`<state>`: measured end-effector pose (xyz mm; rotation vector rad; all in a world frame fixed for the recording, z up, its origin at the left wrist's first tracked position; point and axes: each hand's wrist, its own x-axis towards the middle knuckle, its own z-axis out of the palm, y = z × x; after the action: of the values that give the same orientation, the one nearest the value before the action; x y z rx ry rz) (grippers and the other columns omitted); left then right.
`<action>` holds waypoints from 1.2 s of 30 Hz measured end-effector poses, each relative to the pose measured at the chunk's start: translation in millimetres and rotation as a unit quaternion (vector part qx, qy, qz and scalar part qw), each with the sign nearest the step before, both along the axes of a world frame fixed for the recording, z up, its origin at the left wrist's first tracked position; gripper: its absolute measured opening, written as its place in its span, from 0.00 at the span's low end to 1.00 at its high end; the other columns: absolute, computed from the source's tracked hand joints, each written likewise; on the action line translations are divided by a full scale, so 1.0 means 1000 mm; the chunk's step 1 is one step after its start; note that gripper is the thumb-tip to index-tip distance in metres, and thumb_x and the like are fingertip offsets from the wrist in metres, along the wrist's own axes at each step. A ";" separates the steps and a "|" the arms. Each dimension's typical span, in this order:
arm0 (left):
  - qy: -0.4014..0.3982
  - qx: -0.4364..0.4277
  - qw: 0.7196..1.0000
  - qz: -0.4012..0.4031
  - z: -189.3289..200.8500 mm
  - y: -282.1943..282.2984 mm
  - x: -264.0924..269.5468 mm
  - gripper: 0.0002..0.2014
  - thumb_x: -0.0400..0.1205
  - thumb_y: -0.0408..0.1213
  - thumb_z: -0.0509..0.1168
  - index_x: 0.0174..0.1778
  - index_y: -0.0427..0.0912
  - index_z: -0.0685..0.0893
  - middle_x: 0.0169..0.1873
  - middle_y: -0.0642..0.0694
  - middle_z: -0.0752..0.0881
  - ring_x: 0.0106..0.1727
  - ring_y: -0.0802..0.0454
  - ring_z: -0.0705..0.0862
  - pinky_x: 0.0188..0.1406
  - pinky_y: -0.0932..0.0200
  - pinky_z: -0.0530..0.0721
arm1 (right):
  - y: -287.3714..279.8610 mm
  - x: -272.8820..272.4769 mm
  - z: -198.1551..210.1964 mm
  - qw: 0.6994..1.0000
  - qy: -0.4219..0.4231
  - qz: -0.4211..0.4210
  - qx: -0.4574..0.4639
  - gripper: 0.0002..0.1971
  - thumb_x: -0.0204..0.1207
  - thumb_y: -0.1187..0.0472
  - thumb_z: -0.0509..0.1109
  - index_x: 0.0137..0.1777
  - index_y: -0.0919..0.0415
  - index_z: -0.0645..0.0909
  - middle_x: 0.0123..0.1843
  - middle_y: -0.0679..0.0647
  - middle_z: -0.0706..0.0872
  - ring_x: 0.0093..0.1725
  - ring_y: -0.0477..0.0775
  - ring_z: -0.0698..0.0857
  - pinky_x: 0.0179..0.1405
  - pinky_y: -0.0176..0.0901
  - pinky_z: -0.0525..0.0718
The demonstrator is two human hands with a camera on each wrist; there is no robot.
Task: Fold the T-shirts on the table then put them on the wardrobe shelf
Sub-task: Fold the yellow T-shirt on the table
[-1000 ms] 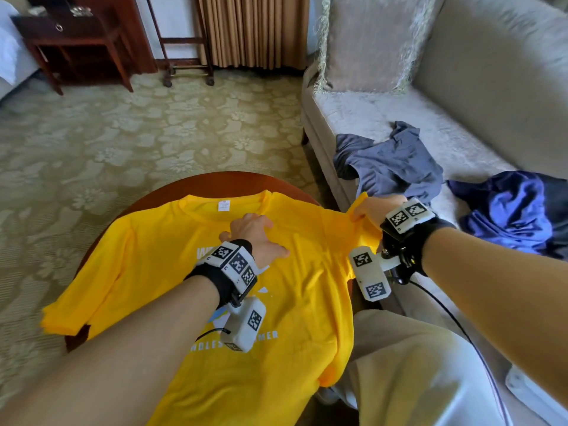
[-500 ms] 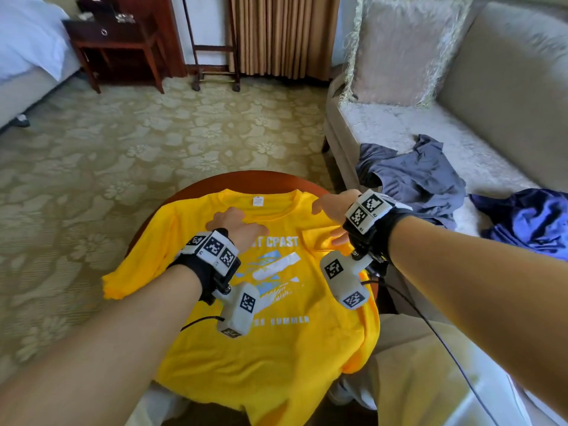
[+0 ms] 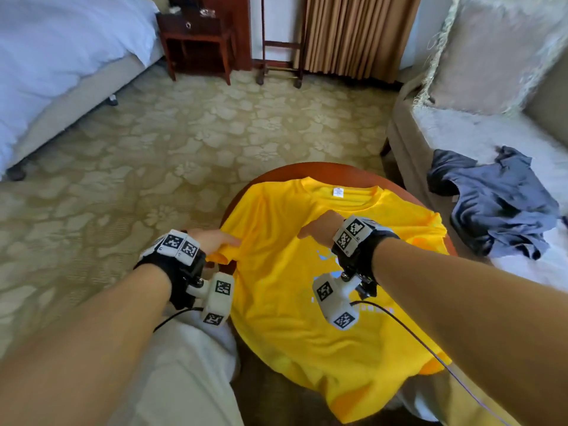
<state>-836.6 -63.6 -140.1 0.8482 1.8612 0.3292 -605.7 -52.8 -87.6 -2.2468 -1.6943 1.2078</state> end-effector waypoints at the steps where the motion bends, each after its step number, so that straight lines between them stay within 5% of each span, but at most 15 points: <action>1: -0.010 -0.002 1.000 -0.009 -0.002 -0.002 -0.006 0.32 0.72 0.43 0.79 0.69 0.31 0.79 0.62 0.39 0.85 0.45 0.44 0.88 0.36 0.51 0.89 | -0.001 -0.007 -0.004 1.000 -0.010 0.007 -0.001 0.34 0.69 0.46 0.77 0.70 0.66 0.76 0.50 0.59 0.84 0.45 0.61 0.83 0.37 0.47 0.82; 3: -0.027 0.000 0.999 0.023 -0.012 -0.003 -0.019 0.35 0.61 0.47 0.85 0.60 0.32 0.84 0.49 0.36 0.90 0.43 0.41 0.90 0.47 0.41 0.91 | -0.002 -0.014 -0.009 0.998 -0.060 0.026 -0.004 0.35 0.72 0.44 0.75 0.73 0.64 0.71 0.59 0.61 0.82 0.49 0.61 0.80 0.31 0.44 0.73; 7: -0.048 0.034 0.995 0.081 -0.013 -0.006 -0.036 0.19 0.73 0.44 0.79 0.33 0.39 0.75 0.26 0.42 0.82 0.25 0.49 0.81 0.26 0.60 0.81 | -0.002 -0.021 -0.014 0.988 -0.141 0.065 -0.008 0.37 0.72 0.37 0.71 0.76 0.58 0.70 0.70 0.59 0.79 0.65 0.62 0.79 0.46 0.47 0.78; 11: -0.106 0.119 0.972 0.173 -0.007 0.003 -0.048 0.12 0.79 0.44 0.74 0.48 0.39 0.82 0.39 0.40 0.88 0.26 0.52 0.87 0.18 0.66 0.81 | 0.001 -0.027 -0.014 0.984 -0.154 0.082 -0.026 0.37 0.74 0.40 0.71 0.77 0.60 0.69 0.71 0.59 0.79 0.67 0.62 0.79 0.47 0.47 0.74; 15: -0.142 0.149 0.946 0.251 -0.003 0.006 -0.051 0.13 0.87 0.46 0.62 0.50 0.38 0.81 0.22 0.44 0.87 0.17 0.53 0.85 0.16 0.67 0.76 | 0.005 -0.028 -0.017 0.987 -0.144 0.068 -0.034 0.39 0.74 0.43 0.72 0.80 0.61 0.65 0.74 0.60 0.75 0.71 0.63 0.76 0.51 0.49 0.74; 17: -0.156 0.121 0.942 0.271 -0.003 0.004 -0.053 0.18 0.87 0.52 0.59 0.58 0.39 0.78 0.29 0.39 0.87 0.21 0.46 0.87 0.17 0.64 0.79 | 0.005 -0.029 -0.018 0.990 -0.128 0.055 -0.036 0.40 0.75 0.45 0.73 0.81 0.62 0.62 0.76 0.61 0.73 0.72 0.63 0.75 0.53 0.50 0.75; 19: -0.161 0.082 0.954 0.241 -0.007 0.001 -0.052 0.27 0.80 0.63 0.63 0.57 0.39 0.79 0.38 0.34 0.86 0.36 0.40 0.89 0.32 0.54 0.86 | 0.003 -0.030 -0.016 0.992 -0.116 0.045 -0.030 0.40 0.75 0.47 0.73 0.81 0.62 0.59 0.76 0.62 0.72 0.73 0.63 0.74 0.51 0.49 0.73; 21: -0.141 0.060 0.975 0.161 -0.008 -0.004 -0.045 0.41 0.61 0.73 0.72 0.58 0.41 0.84 0.49 0.34 0.88 0.52 0.39 0.88 0.51 0.49 0.86 | 0.002 -0.030 -0.016 0.993 -0.108 0.046 -0.029 0.43 0.74 0.48 0.74 0.83 0.62 0.57 0.77 0.62 0.70 0.74 0.64 0.73 0.51 0.49 0.73; 23: -0.084 0.050 0.991 0.092 -0.017 -0.002 -0.042 0.49 0.47 0.71 0.80 0.61 0.44 0.85 0.55 0.42 0.89 0.54 0.44 0.88 0.53 0.50 0.85 | 0.002 -0.031 -0.018 0.992 -0.108 0.056 -0.028 0.45 0.72 0.45 0.75 0.83 0.60 0.57 0.78 0.61 0.69 0.74 0.65 0.73 0.56 0.52 0.76; 27: 0.016 0.058 0.998 0.028 -0.021 -0.002 -0.037 0.31 0.64 0.54 0.83 0.53 0.35 0.84 0.48 0.41 0.87 0.42 0.46 0.85 0.32 0.56 0.80 | 0.000 -0.032 -0.018 0.991 -0.108 0.069 -0.034 0.47 0.72 0.43 0.74 0.84 0.59 0.54 0.81 0.61 0.65 0.76 0.66 0.70 0.66 0.56 0.74; 29: -0.021 0.039 0.996 0.082 -0.030 0.001 -0.041 0.32 0.65 0.52 0.81 0.56 0.33 0.84 0.51 0.38 0.88 0.48 0.40 0.87 0.47 0.46 0.88 | -0.002 -0.031 -0.015 0.991 -0.111 0.075 -0.030 0.46 0.73 0.43 0.73 0.84 0.59 0.54 0.82 0.61 0.63 0.77 0.66 0.68 0.67 0.55 0.73; 32: -0.039 0.047 0.994 0.089 -0.028 0.002 -0.043 0.24 0.81 0.44 0.70 0.67 0.30 0.81 0.62 0.31 0.85 0.55 0.38 0.85 0.67 0.42 0.82 | 0.002 -0.029 -0.017 0.992 -0.102 0.070 -0.035 0.45 0.72 0.43 0.74 0.83 0.59 0.58 0.80 0.61 0.67 0.76 0.65 0.70 0.64 0.56 0.74; 36: -0.031 0.088 0.987 0.131 -0.029 0.006 -0.046 0.23 0.85 0.38 0.65 0.72 0.28 0.76 0.71 0.30 0.79 0.45 0.44 0.77 0.50 0.49 0.82 | 0.005 -0.027 -0.019 0.993 -0.093 0.065 -0.037 0.44 0.69 0.43 0.76 0.81 0.58 0.62 0.77 0.60 0.72 0.73 0.65 0.73 0.59 0.55 0.74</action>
<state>-882.8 -57.2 -169.2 0.7013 1.9064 0.6858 -632.5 -47.7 -106.8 -2.3947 -1.9190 1.1339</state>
